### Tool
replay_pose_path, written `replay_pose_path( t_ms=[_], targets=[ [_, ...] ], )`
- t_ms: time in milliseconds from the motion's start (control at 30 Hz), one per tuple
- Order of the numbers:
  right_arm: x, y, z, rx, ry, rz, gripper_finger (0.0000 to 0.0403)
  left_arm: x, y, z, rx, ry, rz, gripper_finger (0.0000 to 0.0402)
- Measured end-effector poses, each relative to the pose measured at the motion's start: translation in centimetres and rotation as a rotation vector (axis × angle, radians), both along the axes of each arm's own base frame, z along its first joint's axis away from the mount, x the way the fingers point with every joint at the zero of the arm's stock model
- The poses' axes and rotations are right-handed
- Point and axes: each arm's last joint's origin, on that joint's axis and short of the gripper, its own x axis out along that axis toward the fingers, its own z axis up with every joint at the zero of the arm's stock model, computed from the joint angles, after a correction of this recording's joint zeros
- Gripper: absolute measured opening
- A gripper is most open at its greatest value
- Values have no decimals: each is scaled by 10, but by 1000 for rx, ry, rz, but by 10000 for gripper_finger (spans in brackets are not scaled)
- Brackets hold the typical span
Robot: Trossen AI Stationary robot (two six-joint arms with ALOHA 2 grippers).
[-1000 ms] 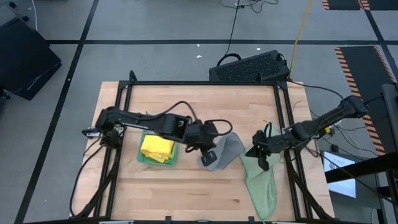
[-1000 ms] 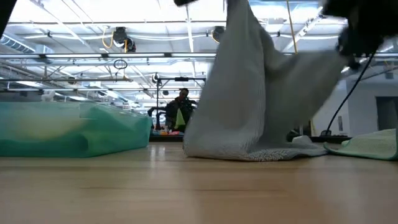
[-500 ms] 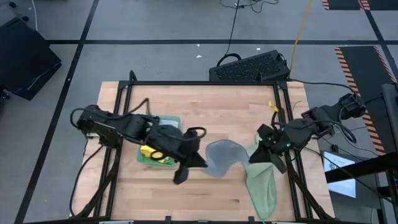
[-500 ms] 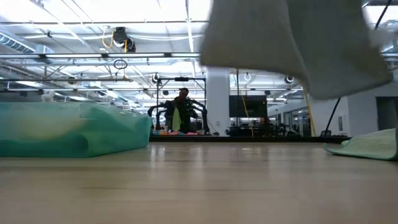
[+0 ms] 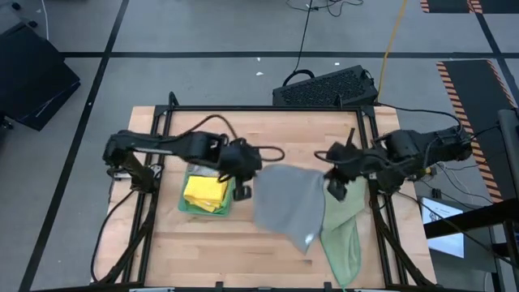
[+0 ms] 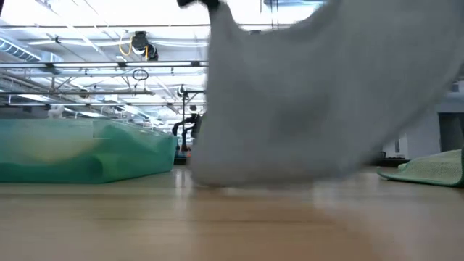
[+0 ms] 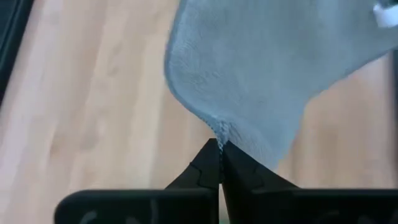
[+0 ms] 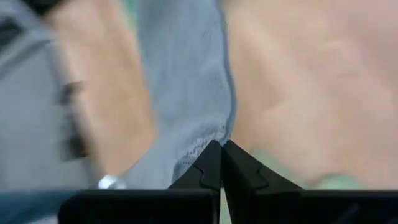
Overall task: Fold microfiber towels
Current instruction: Fold the gray microfiber cloth
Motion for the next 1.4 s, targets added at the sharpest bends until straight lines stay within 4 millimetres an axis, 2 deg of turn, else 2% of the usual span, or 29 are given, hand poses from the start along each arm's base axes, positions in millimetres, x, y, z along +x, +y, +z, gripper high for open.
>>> replay_pose_path(
  t_ms=[167, 367, 567, 767, 900, 1067, 1200, 1400],
  targets=[
    [8, -41, -29, -213, 113, -43, 0, 11, 40, -48, 7, 44, 73, 4],
    [10, -98, -85, -309, 277, -54, 0, 12, 93, -88, 20, 34, 189, 9],
    [5, -143, -131, -254, 218, -4, 0, 10, 138, -109, 25, -81, 240, 6],
    [-6, -171, -155, -193, 122, -2, 0, 1, 167, -116, 30, -104, 323, 4],
    [-14, -181, -157, -136, 75, -7, 0, -2, 175, -116, -15, -116, 318, 8],
    [-17, -185, -156, -91, 24, 32, 0, -1, 167, -117, -83, -98, 261, 4],
    [-17, -181, -162, -32, 0, 57, 0, -2, 155, -121, -95, -33, 229, 7],
    [-21, -166, -185, 129, 23, 61, 0, 0, 139, -123, -126, 1, 177, 7]
  ],
)
